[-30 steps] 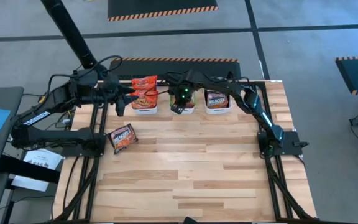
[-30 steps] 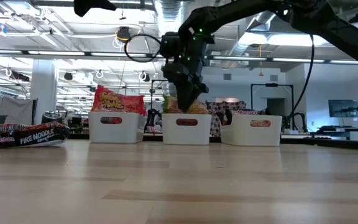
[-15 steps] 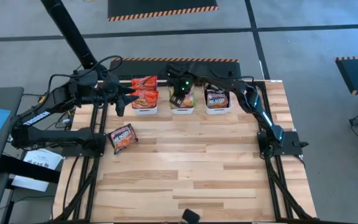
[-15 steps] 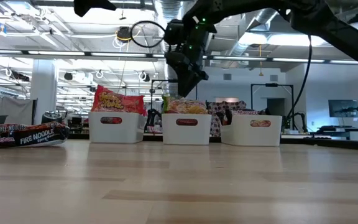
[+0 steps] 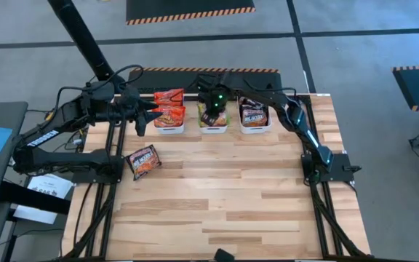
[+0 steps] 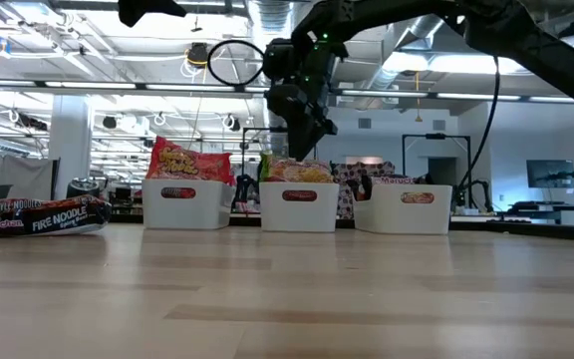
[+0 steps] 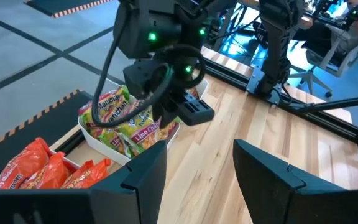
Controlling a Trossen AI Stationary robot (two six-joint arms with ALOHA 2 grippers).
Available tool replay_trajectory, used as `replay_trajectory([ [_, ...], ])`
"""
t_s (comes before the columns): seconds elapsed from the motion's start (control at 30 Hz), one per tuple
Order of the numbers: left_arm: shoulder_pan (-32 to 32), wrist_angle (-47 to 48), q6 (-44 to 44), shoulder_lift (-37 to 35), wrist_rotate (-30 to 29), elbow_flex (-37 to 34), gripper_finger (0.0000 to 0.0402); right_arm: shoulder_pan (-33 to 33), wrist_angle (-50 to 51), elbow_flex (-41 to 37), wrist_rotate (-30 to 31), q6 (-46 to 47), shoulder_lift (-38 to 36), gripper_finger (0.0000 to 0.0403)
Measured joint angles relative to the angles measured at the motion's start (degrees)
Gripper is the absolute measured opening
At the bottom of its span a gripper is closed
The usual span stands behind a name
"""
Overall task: Sort Maruchan noodles
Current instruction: Put the green noodle pack into the middle white bin
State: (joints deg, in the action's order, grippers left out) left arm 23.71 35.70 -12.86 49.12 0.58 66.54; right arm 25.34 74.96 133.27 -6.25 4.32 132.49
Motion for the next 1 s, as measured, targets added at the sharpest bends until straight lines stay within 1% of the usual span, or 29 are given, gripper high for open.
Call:
replay_trajectory([
  [0.17, -0.01, -0.02, 0.00, 0.00, 0.00, 0.00, 0.0174, -1.38, -1.11, 0.00, -0.03, -0.12, 0.00, 0.0134],
  [0.3, -0.01, 0.00, 0.00, 0.00, 0.00, 0.00, 0.0174, -1.14, -1.69, -0.02, -0.01, -0.21, 0.01, 0.0134],
  [0.43, -0.01, 0.01, 0.01, 0.00, 0.00, 0.00, 0.0174, -0.68, -4.71, -3.58, 0.09, 0.58, -0.07, 0.0134],
  [0.57, -0.01, 0.01, 0.02, 0.00, -0.13, 0.00, 0.0174, -0.25, -5.68, -6.21, 0.03, 0.87, -0.12, 0.0133],
  [0.67, 0.00, 0.01, 0.02, 0.00, -1.03, 0.00, 0.0174, -0.26, -8.31, -7.87, 0.98, 2.30, -0.08, 0.0133],
  [1.0, 0.01, -0.02, 0.02, 0.00, -1.48, 0.00, 0.0174, -0.18, -9.68, -7.89, 0.76, 3.47, -0.09, 0.0133],
])
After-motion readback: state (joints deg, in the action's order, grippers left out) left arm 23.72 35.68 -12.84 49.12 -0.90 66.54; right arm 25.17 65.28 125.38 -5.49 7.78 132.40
